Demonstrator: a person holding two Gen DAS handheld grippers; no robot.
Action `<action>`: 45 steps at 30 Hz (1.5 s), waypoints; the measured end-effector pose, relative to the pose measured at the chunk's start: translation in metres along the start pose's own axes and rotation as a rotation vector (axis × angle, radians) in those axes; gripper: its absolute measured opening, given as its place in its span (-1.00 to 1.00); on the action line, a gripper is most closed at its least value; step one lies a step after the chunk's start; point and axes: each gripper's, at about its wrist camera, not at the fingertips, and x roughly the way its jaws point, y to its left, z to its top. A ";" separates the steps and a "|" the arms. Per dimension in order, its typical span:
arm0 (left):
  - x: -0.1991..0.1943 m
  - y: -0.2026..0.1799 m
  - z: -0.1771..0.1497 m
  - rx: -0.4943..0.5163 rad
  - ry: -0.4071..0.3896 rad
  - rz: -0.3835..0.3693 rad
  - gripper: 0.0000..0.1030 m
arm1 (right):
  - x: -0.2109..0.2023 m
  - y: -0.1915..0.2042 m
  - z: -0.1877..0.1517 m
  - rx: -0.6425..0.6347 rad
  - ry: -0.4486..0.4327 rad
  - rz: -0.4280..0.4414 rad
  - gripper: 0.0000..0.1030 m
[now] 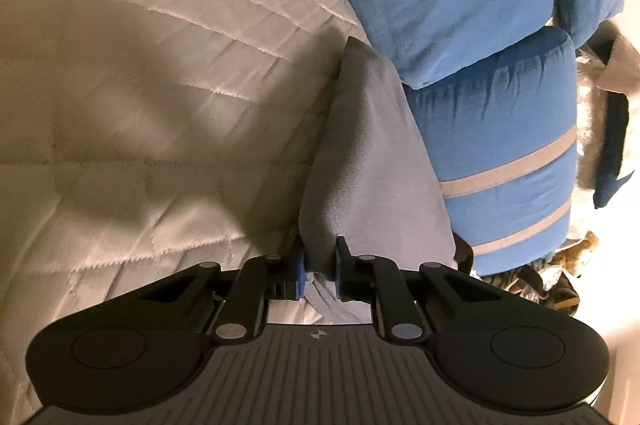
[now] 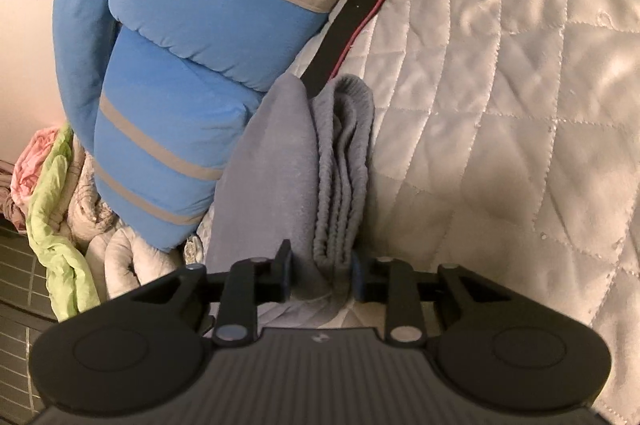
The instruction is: Fold clothes
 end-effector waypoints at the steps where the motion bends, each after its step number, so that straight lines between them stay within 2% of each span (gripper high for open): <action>1: 0.000 -0.001 -0.001 0.014 0.003 0.005 -0.76 | 0.000 -0.001 0.000 0.002 0.001 0.000 -0.43; 5: 0.000 -0.001 0.000 0.030 0.001 0.044 -0.71 | 0.001 -0.004 0.001 0.006 0.023 -0.005 -0.41; 6: 0.000 0.000 0.000 0.029 -0.002 0.058 -0.61 | 0.002 -0.004 0.001 -0.001 0.029 -0.021 -0.29; 7: -0.001 -0.001 0.001 0.030 -0.006 0.086 -0.43 | 0.003 -0.004 0.001 -0.010 0.029 -0.046 0.21; 9: -0.004 -0.003 0.000 0.063 -0.030 0.132 -0.22 | 0.001 -0.003 -0.001 -0.037 0.017 -0.056 0.53; 10: -0.006 -0.004 -0.001 0.081 -0.043 0.154 -0.13 | 0.000 -0.001 -0.001 -0.051 0.015 -0.049 0.66; 11: -0.007 -0.005 -0.002 0.099 -0.047 0.160 -0.10 | -0.001 0.002 -0.002 -0.069 0.014 -0.043 0.70; 15: -0.012 -0.016 -0.013 0.176 -0.064 0.178 0.29 | -0.004 0.013 -0.015 -0.172 -0.016 -0.081 0.90; 16: -0.012 -0.020 -0.018 0.203 -0.069 0.189 0.38 | -0.004 0.016 -0.019 -0.199 -0.026 -0.094 1.00; 22: -0.010 -0.039 -0.053 0.362 -0.093 0.265 0.64 | -0.003 0.029 -0.047 -0.342 -0.086 -0.191 0.99; 29: -0.004 -0.048 -0.093 0.512 -0.128 0.369 0.70 | -0.002 0.041 -0.080 -0.490 -0.133 -0.297 0.99; 34: -0.002 -0.051 -0.125 0.595 -0.165 0.419 0.92 | 0.000 0.048 -0.112 -0.605 -0.170 -0.377 0.99; 45: 0.006 -0.052 -0.178 0.727 -0.227 0.503 0.98 | 0.007 0.056 -0.174 -0.801 -0.213 -0.509 0.99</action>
